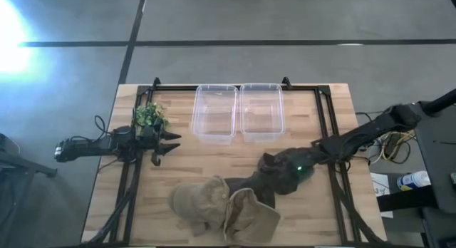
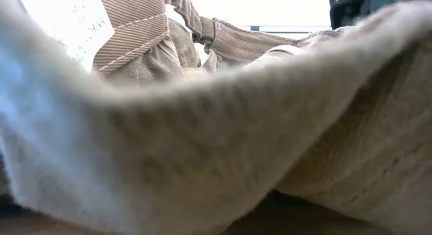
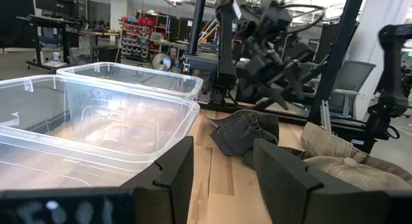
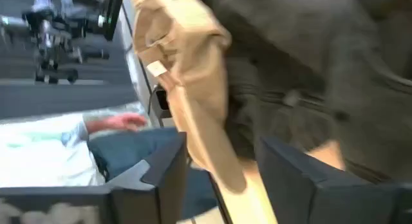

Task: Pick & Place hat
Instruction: Put the right brown cap into the right transparent bin

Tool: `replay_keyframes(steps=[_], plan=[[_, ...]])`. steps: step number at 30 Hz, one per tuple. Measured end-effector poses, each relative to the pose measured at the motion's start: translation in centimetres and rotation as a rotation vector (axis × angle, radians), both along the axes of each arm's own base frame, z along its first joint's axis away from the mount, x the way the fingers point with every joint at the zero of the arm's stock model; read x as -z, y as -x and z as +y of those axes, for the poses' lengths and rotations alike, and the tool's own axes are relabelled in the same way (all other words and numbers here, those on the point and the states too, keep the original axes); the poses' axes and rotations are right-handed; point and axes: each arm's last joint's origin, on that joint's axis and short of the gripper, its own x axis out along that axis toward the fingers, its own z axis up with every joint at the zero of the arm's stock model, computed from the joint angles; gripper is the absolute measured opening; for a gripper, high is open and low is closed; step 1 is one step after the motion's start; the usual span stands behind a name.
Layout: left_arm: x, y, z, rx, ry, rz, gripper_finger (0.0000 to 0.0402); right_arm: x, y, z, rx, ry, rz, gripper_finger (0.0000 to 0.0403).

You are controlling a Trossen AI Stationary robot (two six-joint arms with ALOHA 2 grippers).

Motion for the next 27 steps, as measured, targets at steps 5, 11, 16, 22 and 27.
replay_keyframes(steps=[5, 11, 16, 22, 27], plan=[[0.0, 0.0, 0.0, 0.000, 0.000, 0.000, 0.0155, -0.4, -3.0, 2.2, -0.155, 0.088, 0.020, 0.0237], [0.0, 0.0, 0.0, 0.000, 0.000, 0.000, 0.0155, 0.8, -5.3, 5.0, -0.334, 0.160, 0.132, 0.0255], [0.0, 0.0, 0.0, 0.000, 0.000, 0.001, 0.0155, 2.0, -7.4, 6.7, -0.386, 0.168, 0.155, 0.0238], [0.0, 0.0, 0.0, 0.000, 0.000, 0.001, 0.0155, 3.6, -9.0, 7.7, -0.398, 0.193, 0.187, 0.0197], [0.0, 0.0, 0.0, 0.000, 0.000, 0.001, 0.0155, 3.8, -9.5, 7.9, -0.398, 0.196, 0.201, 0.0111]])
